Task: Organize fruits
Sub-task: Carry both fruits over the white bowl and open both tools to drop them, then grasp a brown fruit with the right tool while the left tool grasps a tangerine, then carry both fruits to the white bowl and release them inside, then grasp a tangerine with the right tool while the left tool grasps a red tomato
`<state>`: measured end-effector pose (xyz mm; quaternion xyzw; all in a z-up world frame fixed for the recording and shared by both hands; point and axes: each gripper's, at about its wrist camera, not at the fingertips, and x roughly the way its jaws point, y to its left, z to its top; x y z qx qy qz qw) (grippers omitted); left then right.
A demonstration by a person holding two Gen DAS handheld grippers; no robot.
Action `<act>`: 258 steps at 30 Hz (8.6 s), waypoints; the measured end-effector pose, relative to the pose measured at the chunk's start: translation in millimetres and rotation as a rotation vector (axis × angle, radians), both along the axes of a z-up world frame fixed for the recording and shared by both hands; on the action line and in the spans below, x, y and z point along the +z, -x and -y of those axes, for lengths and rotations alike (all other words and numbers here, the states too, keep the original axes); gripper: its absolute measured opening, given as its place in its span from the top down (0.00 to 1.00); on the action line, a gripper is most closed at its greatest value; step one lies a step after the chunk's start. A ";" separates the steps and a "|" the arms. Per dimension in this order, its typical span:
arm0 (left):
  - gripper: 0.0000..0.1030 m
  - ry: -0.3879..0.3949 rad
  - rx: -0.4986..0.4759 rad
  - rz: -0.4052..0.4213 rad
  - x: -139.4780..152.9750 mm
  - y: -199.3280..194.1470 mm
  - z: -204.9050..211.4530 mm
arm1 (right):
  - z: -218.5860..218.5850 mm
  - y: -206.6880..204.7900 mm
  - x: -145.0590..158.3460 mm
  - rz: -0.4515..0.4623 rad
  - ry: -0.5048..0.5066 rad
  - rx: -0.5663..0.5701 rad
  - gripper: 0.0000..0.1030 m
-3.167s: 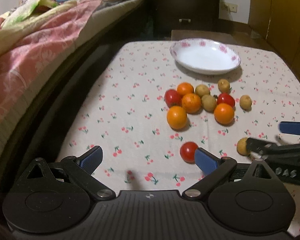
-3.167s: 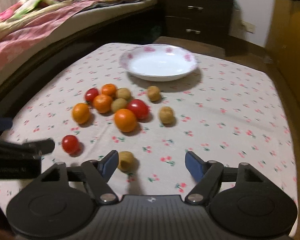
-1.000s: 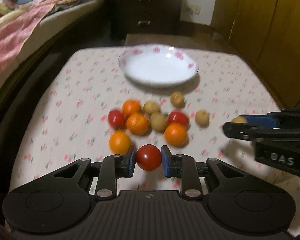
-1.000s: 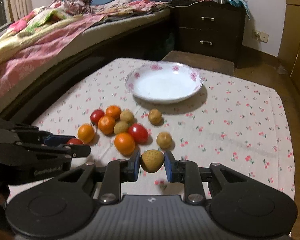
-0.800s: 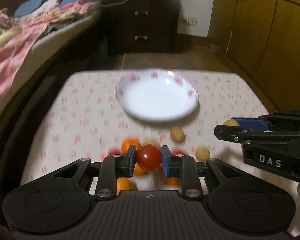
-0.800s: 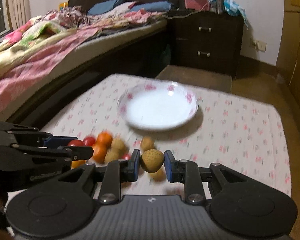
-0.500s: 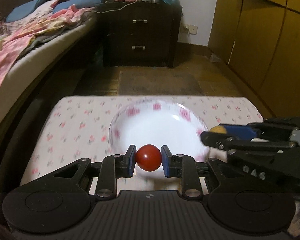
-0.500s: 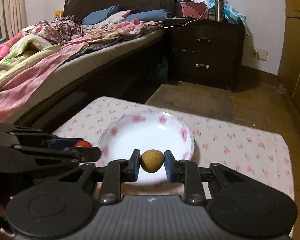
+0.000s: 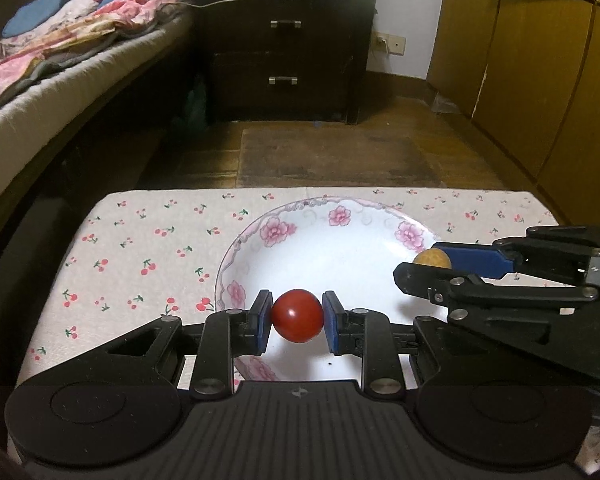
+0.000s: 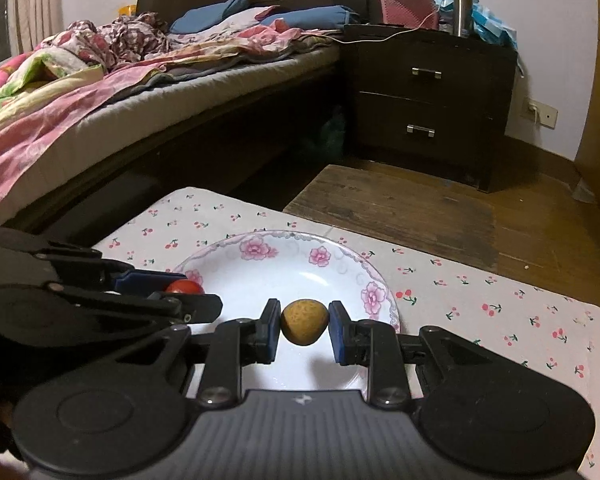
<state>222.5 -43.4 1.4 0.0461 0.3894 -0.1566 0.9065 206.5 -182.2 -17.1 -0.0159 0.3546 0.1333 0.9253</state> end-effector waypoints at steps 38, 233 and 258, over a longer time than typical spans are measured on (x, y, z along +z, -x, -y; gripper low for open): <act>0.26 0.001 0.026 0.100 33.8 35.0 -14.8 | 7.6 37.1 24.5 0.041 -0.051 0.040 0.60; 0.44 0.024 -0.006 -0.024 14.1 99.0 -64.4 | -24.2 138.8 -2.1 -0.095 -0.051 0.177 0.53; 0.35 0.020 -0.084 -0.080 -3.6 105.0 -67.7 | -46.9 130.1 -29.1 -0.168 -0.071 0.264 0.49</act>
